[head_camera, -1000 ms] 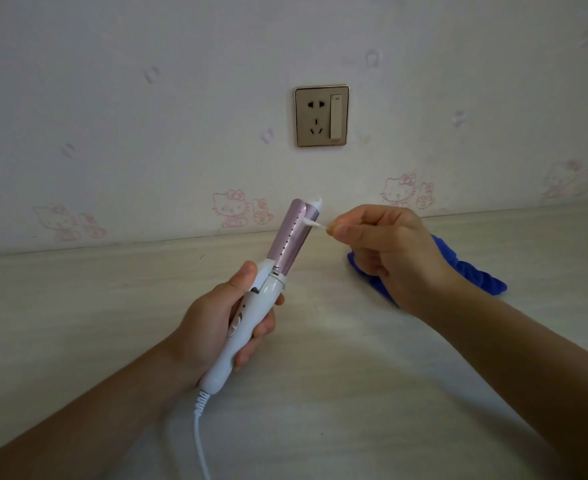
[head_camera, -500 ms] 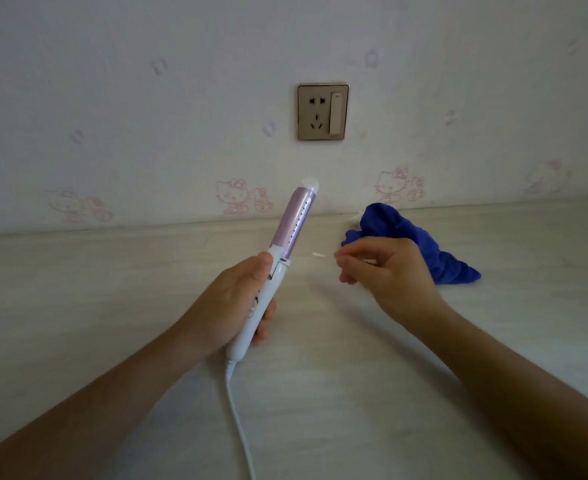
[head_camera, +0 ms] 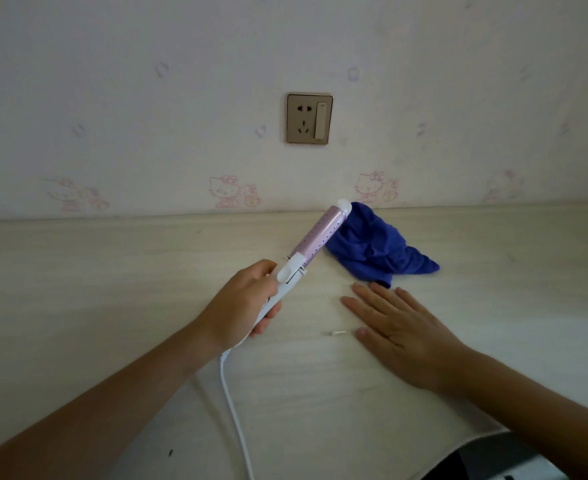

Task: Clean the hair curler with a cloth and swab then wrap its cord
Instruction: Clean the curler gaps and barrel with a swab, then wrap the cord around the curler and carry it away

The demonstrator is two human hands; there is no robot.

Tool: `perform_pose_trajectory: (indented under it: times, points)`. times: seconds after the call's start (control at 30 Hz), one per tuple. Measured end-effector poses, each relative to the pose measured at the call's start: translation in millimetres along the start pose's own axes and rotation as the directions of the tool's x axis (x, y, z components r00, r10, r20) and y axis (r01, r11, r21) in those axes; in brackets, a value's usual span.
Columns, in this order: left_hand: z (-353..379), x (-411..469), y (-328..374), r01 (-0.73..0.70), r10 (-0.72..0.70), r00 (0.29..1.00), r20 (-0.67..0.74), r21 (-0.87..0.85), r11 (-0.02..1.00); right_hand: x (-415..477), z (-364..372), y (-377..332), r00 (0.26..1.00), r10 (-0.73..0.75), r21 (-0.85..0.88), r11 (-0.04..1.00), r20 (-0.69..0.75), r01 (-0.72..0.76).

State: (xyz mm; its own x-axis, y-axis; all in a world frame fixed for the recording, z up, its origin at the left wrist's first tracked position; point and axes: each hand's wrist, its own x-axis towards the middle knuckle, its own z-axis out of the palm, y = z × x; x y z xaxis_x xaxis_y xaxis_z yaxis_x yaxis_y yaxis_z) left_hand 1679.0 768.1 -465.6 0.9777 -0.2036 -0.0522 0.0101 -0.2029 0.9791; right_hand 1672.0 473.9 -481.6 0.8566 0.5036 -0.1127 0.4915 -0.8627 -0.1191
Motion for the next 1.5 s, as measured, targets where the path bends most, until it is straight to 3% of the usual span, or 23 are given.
perform_pose_trajectory:
  times: [0.07,0.17,0.23,0.3,0.37,0.43,0.57,0.63,0.7,0.83,0.9,1.03,1.1,1.23,1.5]
  points:
    - [4.0,-1.3,3.4,-0.014,0.014,1.000,0.000,-0.019,1.000,-5.6,-0.3,1.9,0.999,0.018,0.067,0.998,-0.032,-0.016]
    - [6.7,-6.7,8.1,-0.016,0.016,1.000,-0.003,-0.032,0.999,-15.4,-3.6,-3.0,0.975,0.132,0.363,0.930,-0.177,-0.060]
    - [8.7,-12.1,13.7,-0.024,0.024,1.000,-0.007,-0.035,0.999,-23.2,-6.8,-18.1,0.913,0.218,0.528,0.849,-0.344,-0.004]
    - [12.9,-17.3,22.3,-0.059,0.059,0.998,0.011,-0.034,0.998,-27.3,-12.2,-49.7,0.890,0.232,0.634,0.769,-0.392,0.079]
    - [20.4,-22.3,32.3,-0.108,0.109,0.993,0.047,-0.021,0.994,-26.5,-17.0,-87.8,0.952,0.160,0.755,0.649,-0.260,0.097]
    - [27.3,-26.7,40.7,-0.162,0.161,0.985,0.055,0.027,0.986,-20.6,-19.6,-117.4,0.996,0.074,0.904,0.428,-0.055,0.018]
    - [31.8,-36.3,52.4,-0.220,0.221,0.975,-0.021,0.038,0.975,-16.4,-22.2,-144.4,0.984,0.045,0.985,-0.009,0.171,-0.171]
    - [30.7,-41.0,59.4,-0.247,0.249,0.967,-0.046,0.047,0.968,-18.5,-22.5,-154.8,0.976,0.014,0.973,-0.081,0.217,-0.215]
    - [28.6,-46.2,67.1,-0.274,0.278,0.960,-0.036,0.093,0.957,-24.4,-24.8,-156.1,0.984,-0.020,0.984,0.012,0.179,-0.179]
    - [17.3,-60.6,80.6,-0.286,0.291,0.957,-0.006,0.158,0.945,-41.4,-45.4,-131.0,0.977,-0.182,0.948,0.313,0.108,-0.046]
    - [9.9,-70.9,83.8,-0.284,0.291,0.957,0.013,0.270,0.920,-45.6,-52.7,-118.3,0.994,-0.114,0.863,0.503,0.004,0.054]
    - [-6.6,-89.3,82.7,-0.216,0.214,0.975,0.065,0.519,0.827,-46.8,-76.4,-86.3,0.991,0.068,0.749,0.661,-0.112,0.040]
    - [-12.6,-97.9,84.2,-0.190,0.153,0.982,0.113,0.547,0.815,-53.2,-89.7,-65.9,0.966,0.140,0.710,0.702,-0.218,0.058]
    - [-22.1,-114.4,81.5,-0.174,0.064,0.978,0.199,0.609,0.774,-53.7,-100.5,-54.7,0.923,0.135,0.679,0.716,-0.361,0.161]
    - [-35.6,-128.0,81.5,-0.288,0.182,0.955,0.234,0.587,0.757,-21.4,-112.6,-45.0,0.890,0.139,0.639,0.744,-0.435,0.196]
